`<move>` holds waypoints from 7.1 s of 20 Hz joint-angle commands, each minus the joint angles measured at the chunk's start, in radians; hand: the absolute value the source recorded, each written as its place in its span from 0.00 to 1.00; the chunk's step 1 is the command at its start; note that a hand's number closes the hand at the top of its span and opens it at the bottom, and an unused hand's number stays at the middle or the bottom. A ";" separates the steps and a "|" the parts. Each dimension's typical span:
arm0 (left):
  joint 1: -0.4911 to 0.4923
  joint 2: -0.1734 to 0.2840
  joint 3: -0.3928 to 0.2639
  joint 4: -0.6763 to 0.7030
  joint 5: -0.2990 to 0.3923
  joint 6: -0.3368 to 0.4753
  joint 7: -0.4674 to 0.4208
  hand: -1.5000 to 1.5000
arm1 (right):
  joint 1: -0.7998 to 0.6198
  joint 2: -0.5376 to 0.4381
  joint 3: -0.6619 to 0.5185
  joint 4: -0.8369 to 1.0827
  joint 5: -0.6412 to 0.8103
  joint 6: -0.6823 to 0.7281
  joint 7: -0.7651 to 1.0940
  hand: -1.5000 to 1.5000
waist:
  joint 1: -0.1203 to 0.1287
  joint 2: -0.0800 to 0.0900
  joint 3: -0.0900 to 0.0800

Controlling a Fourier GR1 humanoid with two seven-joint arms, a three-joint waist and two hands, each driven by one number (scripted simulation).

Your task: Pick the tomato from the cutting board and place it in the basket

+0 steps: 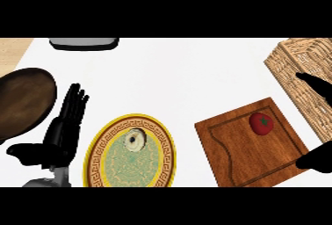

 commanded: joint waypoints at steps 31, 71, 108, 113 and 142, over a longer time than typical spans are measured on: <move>0.083 -0.091 0.092 -0.094 -0.095 -0.114 0.048 0.50 | 0.214 0.438 -0.073 0.200 0.585 0.042 -0.343 0.00 | -0.005 -0.001 0.001; -0.029 -0.148 0.201 0.062 -0.117 -0.202 -0.017 0.50 | 0.032 0.560 -0.120 0.757 0.852 -0.025 -0.734 1.00 | -0.002 0.001 0.001; -0.070 -0.201 0.088 0.007 -0.195 -0.182 0.045 0.50 | -0.849 0.714 -0.521 1.282 1.423 -0.889 0.243 1.00 | 0.109 0.031 0.000; -0.053 -0.208 0.101 0.027 -0.189 -0.173 0.030 0.50 | -0.932 0.722 -0.579 1.356 1.500 -0.901 0.336 1.00 | 0.082 0.026 -0.001; -0.004 -0.159 0.162 -0.061 -0.163 -0.178 0.090 0.50 | -0.782 0.571 -0.794 1.449 1.623 -0.825 0.271 1.00 | 0.012 0.004 0.001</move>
